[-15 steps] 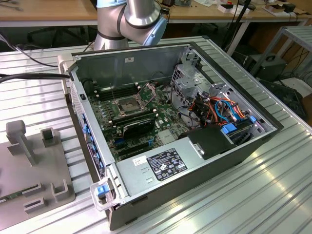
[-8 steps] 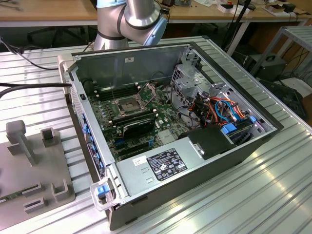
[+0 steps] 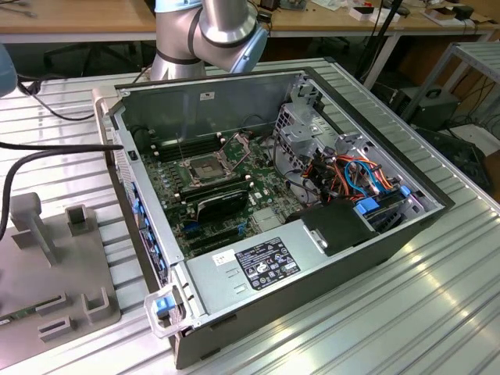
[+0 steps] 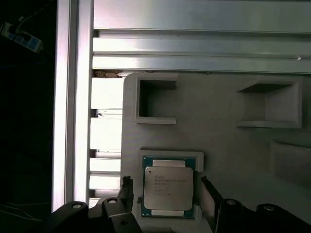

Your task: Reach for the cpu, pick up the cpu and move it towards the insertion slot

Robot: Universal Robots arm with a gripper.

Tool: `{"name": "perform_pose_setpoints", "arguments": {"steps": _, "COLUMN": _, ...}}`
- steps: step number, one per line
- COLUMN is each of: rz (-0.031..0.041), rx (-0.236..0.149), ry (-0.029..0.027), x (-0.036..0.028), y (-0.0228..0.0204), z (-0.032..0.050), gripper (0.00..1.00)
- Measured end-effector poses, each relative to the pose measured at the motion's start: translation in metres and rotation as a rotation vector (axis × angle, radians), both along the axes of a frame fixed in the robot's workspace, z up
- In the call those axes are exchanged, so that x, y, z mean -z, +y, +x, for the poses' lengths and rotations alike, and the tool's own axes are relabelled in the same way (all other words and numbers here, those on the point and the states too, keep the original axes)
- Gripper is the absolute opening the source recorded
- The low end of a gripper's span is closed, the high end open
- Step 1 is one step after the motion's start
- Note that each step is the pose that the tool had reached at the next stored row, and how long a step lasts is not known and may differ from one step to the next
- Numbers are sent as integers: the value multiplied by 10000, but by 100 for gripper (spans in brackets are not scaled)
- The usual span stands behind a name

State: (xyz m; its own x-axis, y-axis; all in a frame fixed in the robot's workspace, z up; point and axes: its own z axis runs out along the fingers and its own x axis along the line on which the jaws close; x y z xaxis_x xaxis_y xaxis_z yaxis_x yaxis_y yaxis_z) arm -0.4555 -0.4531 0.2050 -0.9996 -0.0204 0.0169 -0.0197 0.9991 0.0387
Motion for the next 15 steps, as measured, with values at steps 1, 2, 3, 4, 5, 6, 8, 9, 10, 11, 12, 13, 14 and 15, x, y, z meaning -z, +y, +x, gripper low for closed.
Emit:
{"name": "perform_pose_setpoints", "arguments": {"steps": 1, "rz": 1, "rx": 50, "ry": 0, "x": 20, "y": 0, "z": 0, "gripper": 66}}
{"name": "perform_pose_setpoints", "arguments": {"steps": 2, "rz": 0, "rx": 97, "ry": 0, "x": 38, "y": 0, "z": 0, "gripper": 66}}
{"name": "perform_pose_setpoints", "arguments": {"steps": 3, "rz": 0, "rx": 181, "ry": 1, "x": 62, "y": 0, "z": 0, "gripper": 66}}
{"name": "perform_pose_setpoints", "arguments": {"steps": 4, "rz": -2, "rx": 232, "ry": 3, "x": 80, "y": 0, "z": 1, "gripper": 66}}
{"name": "perform_pose_setpoints", "arguments": {"steps": 5, "rz": -5, "rx": 261, "ry": 12, "x": 96, "y": 0, "z": 1, "gripper": 66}}
{"name": "perform_pose_setpoints", "arguments": {"steps": 6, "rz": -11, "rx": 273, "ry": 21, "x": 106, "y": 0, "z": 1, "gripper": 66}}
{"name": "perform_pose_setpoints", "arguments": {"steps": 8, "rz": -29, "rx": 286, "ry": 47, "x": 114, "y": 0, "z": 6, "gripper": 66}}
{"name": "perform_pose_setpoints", "arguments": {"steps": 9, "rz": -54, "rx": 288, "ry": 60, "x": 114, "y": 1, "z": 11, "gripper": 66}}
{"name": "perform_pose_setpoints", "arguments": {"steps": 10, "rz": -93, "rx": 291, "ry": 77, "x": 117, "y": 3, "z": 20, "gripper": 66}}
{"name": "perform_pose_setpoints", "arguments": {"steps": 11, "rz": -150, "rx": 294, "ry": 100, "x": 120, "y": 6, "z": 27, "gripper": 66}}
{"name": "perform_pose_setpoints", "arguments": {"steps": 12, "rz": -211, "rx": 296, "ry": 137, "x": 123, "y": 10, "z": 30, "gripper": 66}}
{"name": "perform_pose_setpoints", "arguments": {"steps": 13, "rz": -234, "rx": 299, "ry": 144, "x": 122, "y": 17, "z": 29, "gripper": 66}}
{"name": "perform_pose_setpoints", "arguments": {"steps": 14, "rz": -243, "rx": 302, "ry": 143, "x": 123, "y": 22, "z": 29, "gripper": 66}}
{"name": "perform_pose_setpoints", "arguments": {"steps": 15, "rz": -244, "rx": 312, "ry": 145, "x": 125, "y": 23, "z": 29, "gripper": 66}}
